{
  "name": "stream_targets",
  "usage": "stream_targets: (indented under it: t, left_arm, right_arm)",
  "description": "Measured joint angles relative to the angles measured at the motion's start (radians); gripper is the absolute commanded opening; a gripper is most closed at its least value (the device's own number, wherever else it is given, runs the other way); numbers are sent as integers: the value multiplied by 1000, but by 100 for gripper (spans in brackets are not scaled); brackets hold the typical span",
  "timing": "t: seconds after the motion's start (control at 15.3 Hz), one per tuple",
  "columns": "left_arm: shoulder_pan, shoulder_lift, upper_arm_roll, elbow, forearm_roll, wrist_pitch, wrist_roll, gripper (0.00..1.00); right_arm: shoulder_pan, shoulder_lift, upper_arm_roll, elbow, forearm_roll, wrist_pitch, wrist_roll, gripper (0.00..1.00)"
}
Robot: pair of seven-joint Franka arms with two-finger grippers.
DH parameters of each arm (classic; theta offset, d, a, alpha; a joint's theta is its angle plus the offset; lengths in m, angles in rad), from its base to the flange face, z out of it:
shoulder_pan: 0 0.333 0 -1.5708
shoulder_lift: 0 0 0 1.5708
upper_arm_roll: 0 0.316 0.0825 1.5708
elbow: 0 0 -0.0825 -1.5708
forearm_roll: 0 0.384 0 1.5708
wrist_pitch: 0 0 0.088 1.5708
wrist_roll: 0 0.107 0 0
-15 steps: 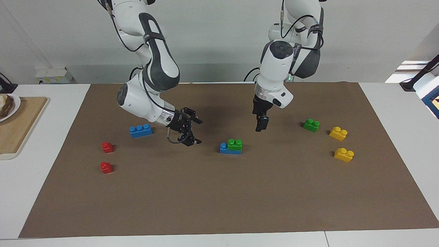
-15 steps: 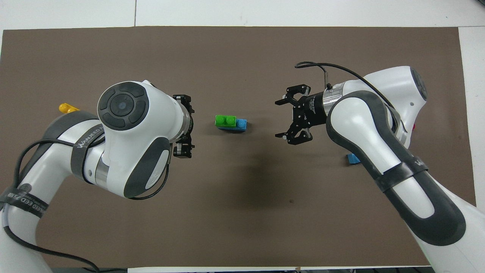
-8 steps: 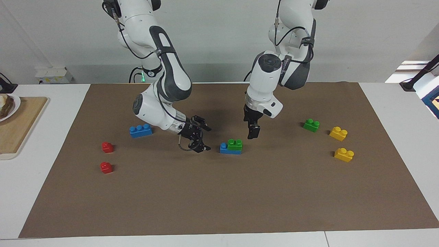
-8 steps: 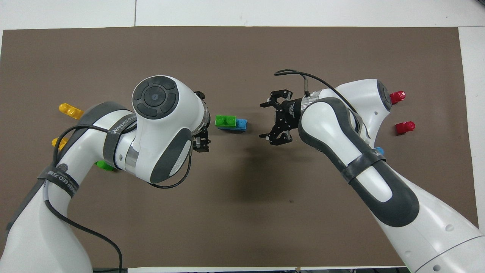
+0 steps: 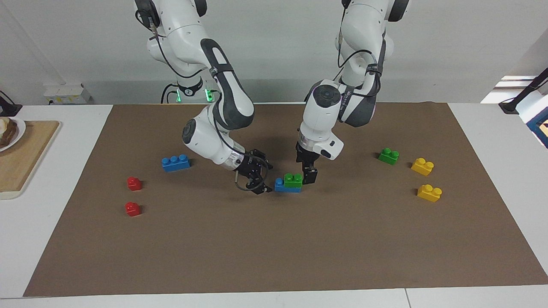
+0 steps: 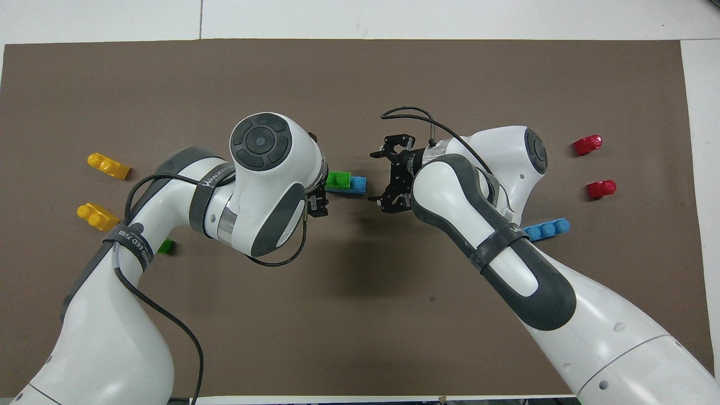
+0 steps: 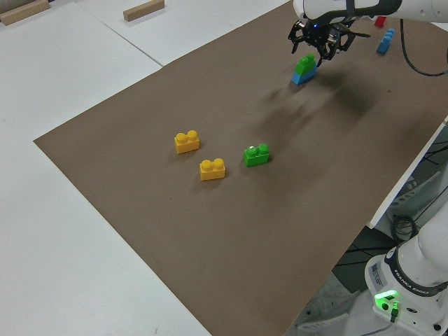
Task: Remove green block with left arm and hold with right
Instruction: 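Grasp the green brick with the left gripper while the right gripper grasps blue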
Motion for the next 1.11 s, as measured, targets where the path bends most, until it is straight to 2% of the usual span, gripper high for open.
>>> stream_targets:
  t: [0.85,1.11]
  left_arm:
    - [-24,45,0,1,0,38,-34,100]
    - [-29,52,0,-3,1,38,-38,100]
  right_arm:
    - [62,59,0,22,6,94,0,97]
    - [72,65,0,22,6,106,0,94]
